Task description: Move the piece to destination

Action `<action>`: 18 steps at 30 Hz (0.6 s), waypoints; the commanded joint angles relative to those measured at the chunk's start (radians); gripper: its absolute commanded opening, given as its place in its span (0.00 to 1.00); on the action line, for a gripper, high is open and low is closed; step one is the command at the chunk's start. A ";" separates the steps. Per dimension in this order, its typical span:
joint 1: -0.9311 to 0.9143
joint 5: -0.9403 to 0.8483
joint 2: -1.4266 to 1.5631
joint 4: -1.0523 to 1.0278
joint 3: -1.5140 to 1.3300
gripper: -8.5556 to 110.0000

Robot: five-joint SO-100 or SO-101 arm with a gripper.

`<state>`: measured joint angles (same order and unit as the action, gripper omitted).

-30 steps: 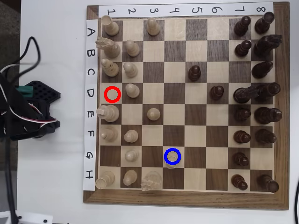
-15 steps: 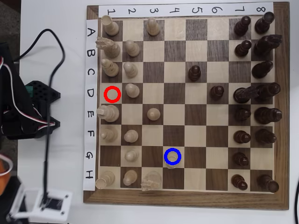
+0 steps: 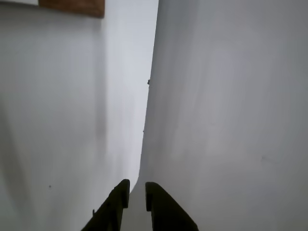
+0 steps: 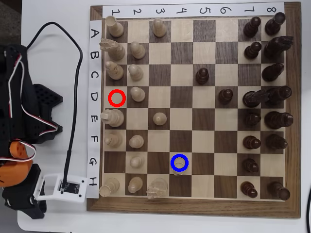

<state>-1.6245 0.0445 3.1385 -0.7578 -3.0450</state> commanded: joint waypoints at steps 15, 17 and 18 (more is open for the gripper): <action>-0.100 -0.126 0.285 -0.284 -0.094 0.07; -0.094 -0.124 0.285 -0.311 -0.086 0.07; -0.091 -0.132 0.285 -0.328 -0.083 0.07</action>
<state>-1.7089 -0.0736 3.3594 -1.0523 -3.0864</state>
